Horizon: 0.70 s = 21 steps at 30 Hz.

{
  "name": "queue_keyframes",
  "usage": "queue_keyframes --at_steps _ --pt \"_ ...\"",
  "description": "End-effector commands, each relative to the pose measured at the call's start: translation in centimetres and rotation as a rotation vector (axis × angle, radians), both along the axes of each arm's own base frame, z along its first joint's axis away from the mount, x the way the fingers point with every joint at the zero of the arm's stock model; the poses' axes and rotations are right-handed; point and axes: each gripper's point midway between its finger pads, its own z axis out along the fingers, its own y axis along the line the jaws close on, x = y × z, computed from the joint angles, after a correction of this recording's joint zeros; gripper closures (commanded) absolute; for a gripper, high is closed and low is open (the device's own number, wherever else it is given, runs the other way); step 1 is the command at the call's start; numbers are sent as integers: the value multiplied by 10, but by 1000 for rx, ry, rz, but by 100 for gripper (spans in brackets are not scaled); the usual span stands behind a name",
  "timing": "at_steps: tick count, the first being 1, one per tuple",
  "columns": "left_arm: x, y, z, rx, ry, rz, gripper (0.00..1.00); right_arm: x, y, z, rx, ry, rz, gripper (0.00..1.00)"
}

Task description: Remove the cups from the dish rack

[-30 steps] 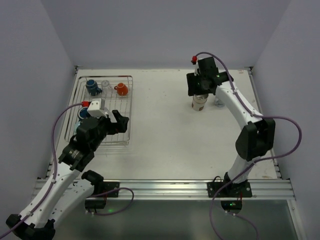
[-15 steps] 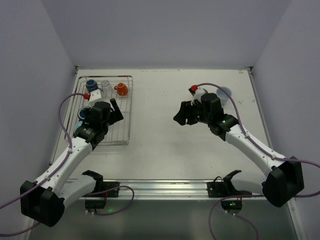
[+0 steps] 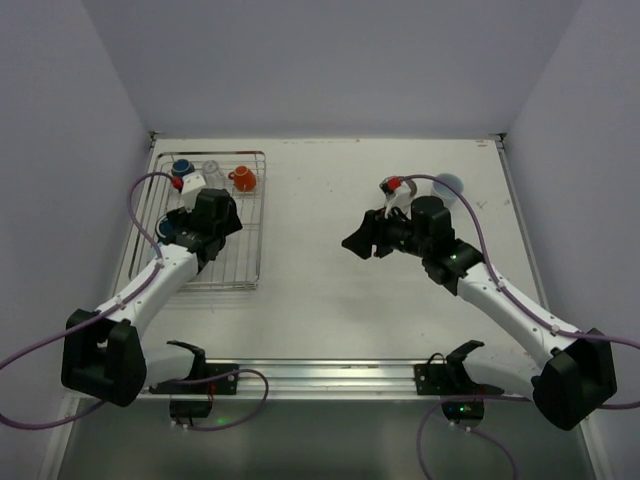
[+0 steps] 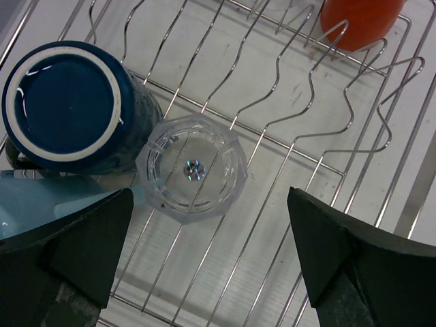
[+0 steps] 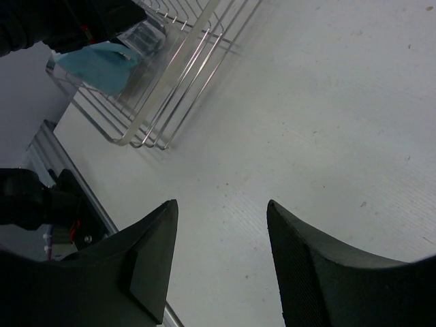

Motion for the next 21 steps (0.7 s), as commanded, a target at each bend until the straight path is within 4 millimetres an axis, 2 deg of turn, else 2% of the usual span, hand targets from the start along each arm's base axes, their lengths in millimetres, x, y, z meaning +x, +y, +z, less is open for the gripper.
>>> queue_keyframes --at_steps 1,6,11,13,17,20,21 --pt "22 15 19 20 -82 86 0 -4 6 17 48 -50 31 43" --pt "30 22 2 34 -36 97 2 -6 4 19 46 -64 30 43" --pt "35 23 -6 25 -38 98 4 -5 4 16 40 -56 29 43" --pt "38 21 -10 20 -36 90 8 -4 4 12 36 -43 28 43" --pt "38 22 -17 20 -19 88 20 -5 5 16 34 -50 33 43" --pt "34 19 -18 1 -18 74 39 -8 2 29 47 -77 30 42" --pt "32 16 -14 -19 -34 59 51 -9 2 31 53 -76 30 42"
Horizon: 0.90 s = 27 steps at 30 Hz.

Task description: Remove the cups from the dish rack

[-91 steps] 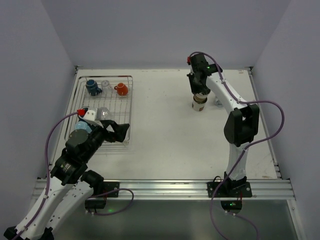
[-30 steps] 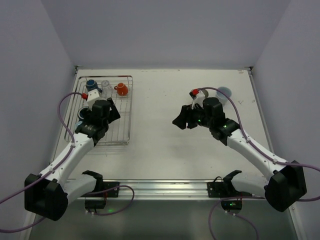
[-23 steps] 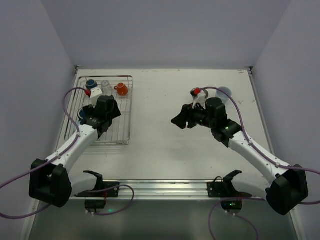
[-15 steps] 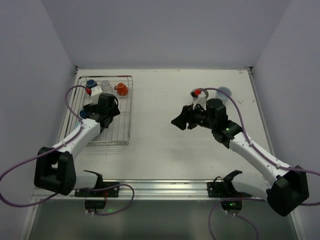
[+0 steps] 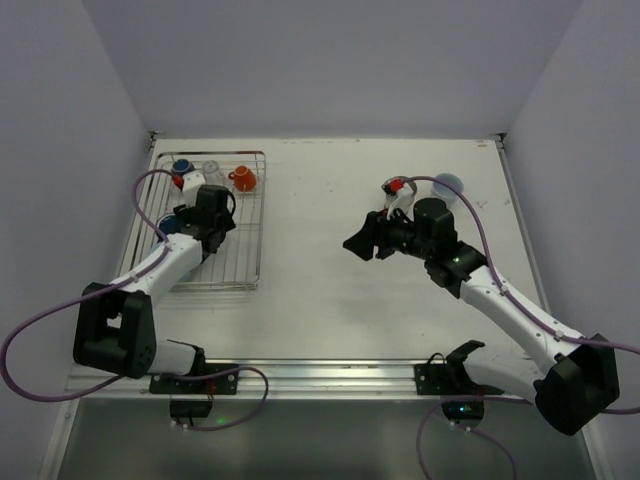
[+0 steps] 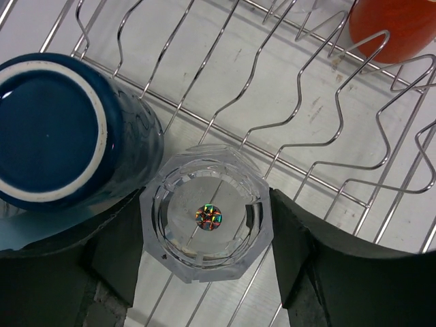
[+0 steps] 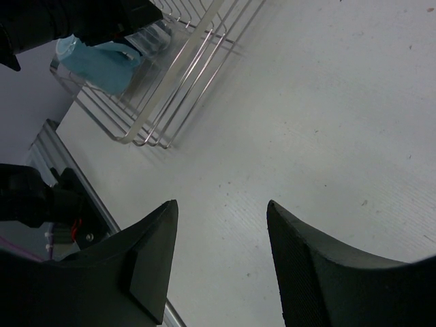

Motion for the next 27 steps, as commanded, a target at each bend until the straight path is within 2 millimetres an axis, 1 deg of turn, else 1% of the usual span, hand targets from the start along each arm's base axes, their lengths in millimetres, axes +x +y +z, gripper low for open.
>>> queue_keyframes --at_steps 1,2,3,5,6,8,9,11,12,13,14,15,16,17,18,20,21,23,24,27 --pt "6 -1 20 -41 -93 1 55 -5 3 35 57 -78 25 42" --pt "3 -3 21 -53 -102 -9 62 -6 3 39 73 -78 24 42" --pt "1 -7 32 -80 -134 -30 65 -8 5 42 85 -75 31 41" --pt "-5 -13 38 -112 -153 -59 69 -11 8 48 127 -63 32 39" --pt "-9 -19 50 -144 -184 -90 70 -14 10 51 150 -55 47 35" --pt "-16 -26 58 -180 -206 -128 72 -16 16 58 229 -45 55 27" --pt "-21 -33 72 -215 -245 -167 72 -18 20 59 256 -36 69 22" --pt "-27 -39 85 -249 -283 -205 74 -23 27 58 311 10 92 18" --pt "-33 -47 100 -282 -324 -247 75 -24 31 65 345 -11 106 17" --pt "-36 -52 109 -312 -348 -268 75 -24 35 65 360 -5 111 15" --pt "-39 -57 116 -337 -371 -297 76 -25 39 69 399 -11 122 14" --pt "-46 -69 130 -383 -406 -360 76 -26 42 71 418 -15 130 13" --pt "-49 -78 136 -431 -423 -392 77 -25 45 68 425 -5 133 11" --pt "-51 -88 144 -473 -456 -438 77 -26 50 73 447 -15 148 11" --pt "-60 -109 151 -552 -463 -544 77 -27 54 75 459 -20 159 11" --pt "-67 -132 156 -679 -485 -628 78 -28 63 77 490 -16 195 11" --pt "-76 -148 156 -748 -460 -711 78 -29 66 77 499 -10 206 11" --pt "-82 -164 166 -839 -504 -780 80 -26 70 75 522 -1 209 11" --pt "-88 -172 170 -874 -507 -826 80 -25 72 74 530 3 209 11" --pt "-101 -190 181 -964 -535 -909 82 -20 74 72 542 13 197 12"
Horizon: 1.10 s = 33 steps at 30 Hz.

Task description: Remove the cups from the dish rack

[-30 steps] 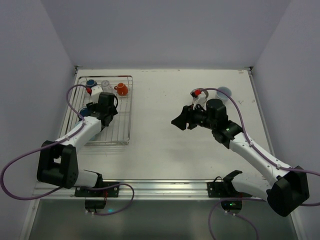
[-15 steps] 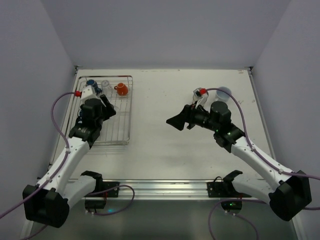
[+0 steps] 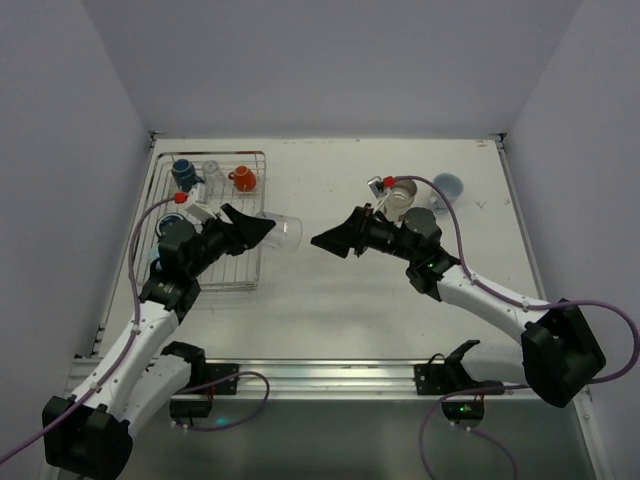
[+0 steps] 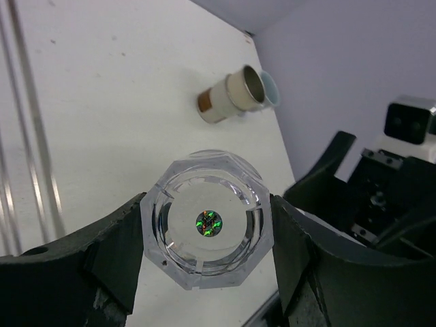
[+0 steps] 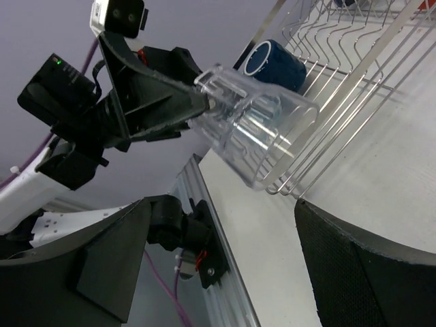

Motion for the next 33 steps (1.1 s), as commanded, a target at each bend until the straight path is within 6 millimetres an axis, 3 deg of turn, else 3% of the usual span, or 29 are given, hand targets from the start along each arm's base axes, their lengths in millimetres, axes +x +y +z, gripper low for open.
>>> queue_keyframes --at_steps 1,9,12,16,17,19,20,21,22,24,25,26,28,32,33 --pt "-30 -42 54 -215 -131 -250 82 0 5 25 98 -59 14 12" --pt "-48 -78 66 -298 -191 -396 82 1 11 38 150 -48 36 20" --pt "-46 -81 62 -295 -195 -386 82 -6 10 52 194 -78 49 32" --pt "-46 -82 55 -283 -194 -379 77 -9 7 64 226 -104 43 62" --pt "-47 -82 55 -279 -199 -379 70 -9 7 66 227 -107 37 73" --pt "-47 -81 54 -264 -210 -370 59 -7 8 71 219 -118 35 80" --pt "-48 -80 51 -251 -203 -367 55 -4 7 64 173 -112 18 89" --pt "-48 -80 49 -238 -201 -368 49 2 5 63 146 -112 -16 93" --pt "-48 -79 53 -209 -227 -370 35 5 4 70 132 -128 -36 96" --pt "-50 -78 45 -123 -230 -382 22 15 -3 60 37 -128 -106 100" --pt "-51 -77 54 -99 -255 -391 13 19 -5 67 3 -177 -125 100" --pt "-52 -74 47 -54 -223 -388 10 21 -8 48 -89 -123 -135 100" --pt "-53 -63 46 70 -216 -361 4 30 -17 34 -229 -124 -175 100" --pt "-47 -25 39 288 -192 -206 1 49 -28 4 -464 -96 -205 100" --pt "-46 -16 36 345 -200 -183 1 56 -29 -15 -536 -66 -202 100"
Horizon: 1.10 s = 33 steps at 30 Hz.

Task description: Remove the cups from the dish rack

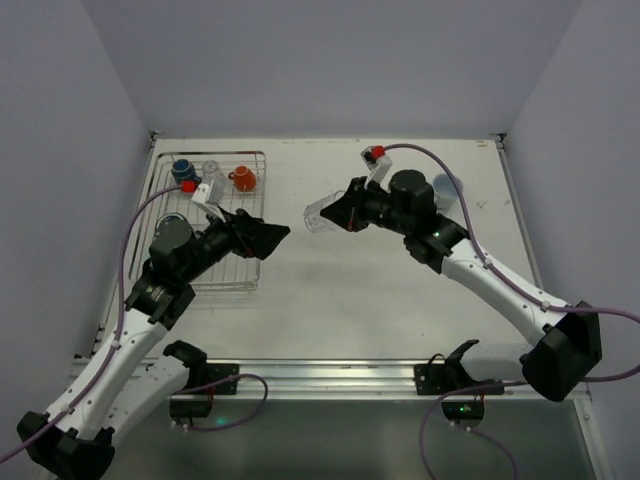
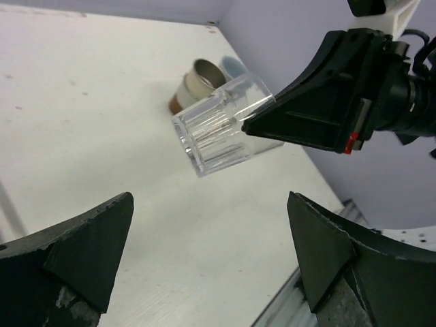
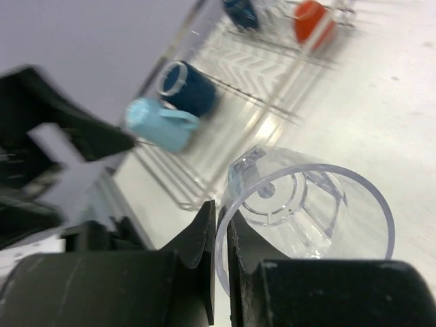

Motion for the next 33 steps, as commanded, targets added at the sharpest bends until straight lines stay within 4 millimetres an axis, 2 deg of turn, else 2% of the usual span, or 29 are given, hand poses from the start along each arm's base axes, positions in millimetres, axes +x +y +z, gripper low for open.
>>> queue_keyframes --at_steps 1,2,3,4,5,6,7,8,9,10,11,12,13,14,15,16,17,19,20,24,26,27,30,31,32,33 --pt "-7 43 -21 268 -13 136 1 25 -28 -47 -363 32 -87 100" --pt "-3 56 -25 303 -11 202 1 31 -31 -53 -415 38 -100 100" --pt "-4 63 -33 340 -9 228 1 47 -29 -56 -469 45 -119 100" --pt "-7 71 -37 357 -6 252 1 51 -42 -72 -583 71 -146 100" --pt "-6 78 -42 376 -6 290 1 59 -46 -78 -638 82 -157 100" --pt "-7 83 -55 400 7 304 1 72 -44 -65 -661 58 -175 100" --pt "-7 86 -55 399 -8 320 1 76 -48 -97 -773 116 -153 100" --pt "-7 89 -61 408 -3 333 1 86 -51 -102 -822 114 -178 100" --pt "-7 88 -68 411 3 328 1 97 -48 -95 -835 93 -193 100" --pt "-7 87 -67 413 7 318 1 106 -49 -118 -901 114 -183 100" --pt "-8 85 -66 414 5 303 1 113 -48 -122 -923 106 -194 100" --pt "-7 85 -64 417 0 304 1 124 -46 -118 -933 84 -214 100" --pt "-5 86 -63 419 -6 308 1 129 -45 -125 -956 87 -202 100" --pt "-5 86 -62 419 -10 310 1 134 -41 -143 -985 110 -185 100" --pt "-4 88 -63 422 -9 312 1 142 -35 -141 -978 97 -185 100" --pt "-4 88 -63 424 -12 311 1 146 -31 -146 -986 90 -174 100" --pt "-4 90 -63 425 -10 317 1 149 -28 -161 -1005 105 -159 100" --pt "-3 91 -63 423 -11 322 1 157 -25 -169 -1022 93 -155 100" --pt "-3 92 -64 423 -11 325 1 160 -26 -182 -1043 107 -153 100" --pt "-1 96 -63 423 -9 346 1 161 -29 -203 -1082 128 -148 100" --pt "-1 97 -63 425 -8 351 1 161 -30 -208 -1087 129 -148 100" --pt "0 98 -64 427 -6 357 1 159 -31 -210 -1092 133 -147 97" --pt "4 105 -67 442 13 393 1 157 -34 -209 -1088 128 -156 73" --pt "5 108 -68 449 20 408 1 157 -32 -196 -1063 113 -171 69" --pt "7 115 -69 455 30 447 1 156 -32 -189 -1050 108 -175 52" --pt "8 119 -69 460 35 473 1 155 -31 -183 -1030 107 -180 43"
